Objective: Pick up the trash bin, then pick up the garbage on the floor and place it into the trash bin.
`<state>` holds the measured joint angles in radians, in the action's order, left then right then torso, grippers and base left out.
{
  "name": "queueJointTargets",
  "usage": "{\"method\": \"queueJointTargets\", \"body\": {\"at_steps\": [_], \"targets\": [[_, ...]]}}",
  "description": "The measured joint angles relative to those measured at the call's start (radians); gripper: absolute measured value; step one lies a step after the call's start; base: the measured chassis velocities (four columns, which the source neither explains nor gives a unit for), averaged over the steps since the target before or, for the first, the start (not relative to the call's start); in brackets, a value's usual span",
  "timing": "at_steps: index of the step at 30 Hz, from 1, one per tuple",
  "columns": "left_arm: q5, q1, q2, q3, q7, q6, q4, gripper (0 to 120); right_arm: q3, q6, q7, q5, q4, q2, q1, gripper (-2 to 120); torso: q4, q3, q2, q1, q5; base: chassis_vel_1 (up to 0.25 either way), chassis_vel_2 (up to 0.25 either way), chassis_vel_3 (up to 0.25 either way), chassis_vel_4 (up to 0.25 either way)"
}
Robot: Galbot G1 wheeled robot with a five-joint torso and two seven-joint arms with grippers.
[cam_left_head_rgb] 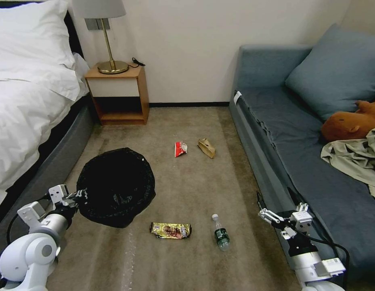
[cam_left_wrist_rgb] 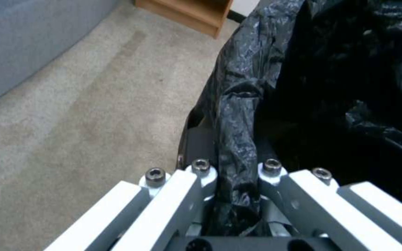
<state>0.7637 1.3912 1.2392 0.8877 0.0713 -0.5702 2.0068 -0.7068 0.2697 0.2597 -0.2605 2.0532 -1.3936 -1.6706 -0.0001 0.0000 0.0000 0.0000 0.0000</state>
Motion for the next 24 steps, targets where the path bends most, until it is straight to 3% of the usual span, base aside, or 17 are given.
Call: {"method": "queueJointTargets", "body": {"at_steps": [4,6,8,9,10,12,13,16,22,24], "targets": [[-0.015,-0.001,-0.020,-0.013,-0.009,0.006,-0.012,4,0.038,-0.040,-0.028,-0.037,-0.002,0.059,0.029,100,0.0002,0.000,0.000,0.000,0.0000,0.000,0.000,0.000,0.000],[-0.030,-0.003,-0.029,-0.029,-0.019,0.014,-0.018,4,0.089,-0.107,-0.067,-0.094,0.006,0.146,0.059,100,0.0001,0.000,0.000,0.000,0.0003,0.000,0.000,0.000,0.000],[-0.033,-0.004,-0.029,-0.032,-0.021,0.015,-0.019,4,0.102,-0.122,-0.081,-0.113,0.008,0.171,0.067,100,0.0001,0.000,0.000,0.000,0.0001,0.000,0.000,0.000,0.000],[-0.042,-0.009,-0.022,-0.039,-0.023,0.018,-0.024,4,0.145,-0.180,-0.136,-0.166,0.017,0.260,0.090,100,0.0001,0.000,0.000,0.000,0.0002,0.000,0.000,0.000,0.000],[-0.042,-0.009,-0.022,-0.039,-0.023,0.018,-0.024,4,0.145,-0.180,-0.136,-0.166,0.017,0.260,0.090,100,0.0001,0.000,0.000,0.000,0.0002,0.000,0.000,0.000,0.000],[-0.053,-0.011,-0.009,-0.044,-0.024,0.021,-0.027,4,0.196,-0.260,-0.237,-0.236,0.025,0.365,0.129,100,0.0001,0.000,0.000,0.000,-0.0001,0.000,0.000,0.000,0.000],[-0.053,-0.011,-0.009,-0.044,-0.024,0.021,-0.027,4,0.196,-0.260,-0.237,-0.236,0.025,0.365,0.129,100,0.0001,0.000,0.000,0.000,-0.0001,0.000,0.000,0.000,0.000],[-0.068,-0.001,0.007,-0.048,-0.030,0.030,-0.028,4,0.279,-0.360,-0.354,-0.372,0.014,0.483,0.218,100,0.0001,0.000,0.000,0.000,0.0000,0.000,0.000,0.000,0.000],[-0.073,0.006,0.017,-0.043,-0.034,0.036,-0.031,4,0.407,-0.443,-0.461,-0.543,-0.010,0.559,0.339,100,0.0001,0.000,0.000,0.000,0.0001,0.000,0.000,0.000,0.000],[-0.074,0.008,0.020,-0.040,-0.036,0.039,-0.032,4,0.516,-0.485,-0.504,-0.614,-0.034,0.592,0.424,100,0.0001,0.000,0.000,0.000,0.0000,0.000,0.000,0.000,0.000]]}}
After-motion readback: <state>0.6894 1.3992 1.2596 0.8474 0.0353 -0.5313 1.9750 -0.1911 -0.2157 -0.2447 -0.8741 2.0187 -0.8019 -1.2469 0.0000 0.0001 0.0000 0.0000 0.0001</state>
